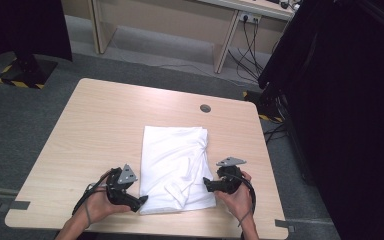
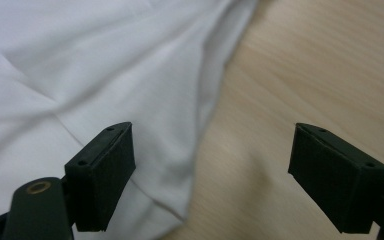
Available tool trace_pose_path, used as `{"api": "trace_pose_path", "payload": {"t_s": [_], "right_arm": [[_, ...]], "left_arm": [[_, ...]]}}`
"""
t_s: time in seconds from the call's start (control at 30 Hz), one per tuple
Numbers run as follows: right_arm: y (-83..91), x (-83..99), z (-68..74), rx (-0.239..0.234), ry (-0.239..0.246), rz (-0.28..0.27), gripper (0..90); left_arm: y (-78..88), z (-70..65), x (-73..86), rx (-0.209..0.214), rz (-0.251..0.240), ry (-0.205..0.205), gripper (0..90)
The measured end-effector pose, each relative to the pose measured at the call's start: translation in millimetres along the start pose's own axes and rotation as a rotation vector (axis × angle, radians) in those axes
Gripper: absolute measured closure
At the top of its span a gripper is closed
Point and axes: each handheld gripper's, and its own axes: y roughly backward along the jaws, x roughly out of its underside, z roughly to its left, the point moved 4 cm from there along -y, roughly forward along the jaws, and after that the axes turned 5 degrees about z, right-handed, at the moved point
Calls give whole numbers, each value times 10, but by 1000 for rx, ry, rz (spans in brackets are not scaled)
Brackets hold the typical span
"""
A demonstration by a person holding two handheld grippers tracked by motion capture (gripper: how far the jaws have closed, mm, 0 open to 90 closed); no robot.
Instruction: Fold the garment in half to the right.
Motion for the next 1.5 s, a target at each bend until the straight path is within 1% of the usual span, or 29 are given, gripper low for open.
{"api": "trace_pose_path", "payload": {"t_s": [0.03, 0.07, 0.1, 0.13, 0.17, 0.2, 0.23, 0.27, 0.3, 0.33, 0.37, 0.4, 0.5, 0.67, 0.77, 0.8, 0.9, 0.93, 0.97, 1.03, 1.07, 1.1, 1.13, 1.17, 1.23, 1.3, 1.4, 1.43, 1.5], "right_arm": [[-12, 49, -31, 26, 6, 26, 187], [-13, 94, -66, 33, -2, 35, 184], [3, 121, -98, 18, -41, 27, 184], [27, 140, -129, 34, -49, 24, 184], [59, 146, -144, 67, -42, 26, 191], [95, 144, -143, 120, -6, 40, 182], [118, 128, -117, 115, 5, 27, 182], [136, 106, -74, 68, 1, -1, 182], [144, 92, -39, 30, -3, -16, 182], [146, 79, 0, 0, 2, -22, 182], [141, 79, 26, 4, 17, -10, 182], [126, 85, 33, 18, 30, 7, 182], [108, 88, 30, 15, 12, 4, 182], [121, 50, 115, -34, 10, -23, 184], [133, 23, 184, -54, 26, -29, 184], [137, 16, 198, -59, 28, -31, 185], [152, -16, 223, -65, 33, -43, 187], [163, -30, 235, -67, 35, -47, 190], [172, -42, 251, -73, 37, -52, 194], [178, -65, 289, -90, 41, -59, 198], [181, -75, 308, -93, 45, -59, 202], [187, -93, 345, -97, 56, -60, 212], [191, -107, 366, -102, 65, -62, 215], [194, -119, 383, -109, 70, -64, 219], [199, -152, 423, -120, 77, -68, 228], [200, -179, 466, -124, 92, -67, 245], [183, -221, 542, -144, 114, -67, 268], [176, -233, 571, -149, 120, -65, 277], [158, -260, 633, -158, 146, -62, 294]], "left_arm": [[1, 0, 1, -1, 0, 0, 13], [1, 0, 1, -1, 0, -1, 13], [1, 0, 1, -1, 0, -1, 13], [1, 0, 1, -1, 0, -1, 13], [1, 0, 1, -1, 0, -1, 13], [1, 0, 1, -1, 0, -1, 13], [1, 0, 1, -1, 0, -1, 13], [1, 0, 1, -1, 0, -1, 13], [1, 0, 1, -1, 0, -1, 13], [1, 0, 1, -1, 0, -1, 13], [2, -1, 2, -2, 0, 0, 13], [2, -1, 2, -2, 0, 0, 13], [2, 0, 2, -2, 0, 0, 13], [8, 3, 5, 6, 0, -5, 13], [50, -27, 18, 28, -7, 2, 42], [84, -71, 28, 40, -10, -10, 41], [110, -113, 62, 41, -9, -28, 46], [97, -122, 96, 38, 4, -36, 41], [94, -121, 107, 31, -1, -42, 23], [126, -105, 113, 21, 6, -40, 27], [150, -95, 115, 16, 2, -39, 40], [186, -70, 141, 21, 6, -28, 41], [198, -53, 160, 17, 9, -27, 42], [215, -20, 191, 5, 14, -23, 44], [250, 62, 262, -14, 19, -1, 42], [299, 136, 327, -29, 9, 21, 30], [383, 245, 419, -44, 17, 33, 23], [402, 291, 449, -53, 8, 44, 20], [440, 389, 494, -82, 8, 78, 13]]}}
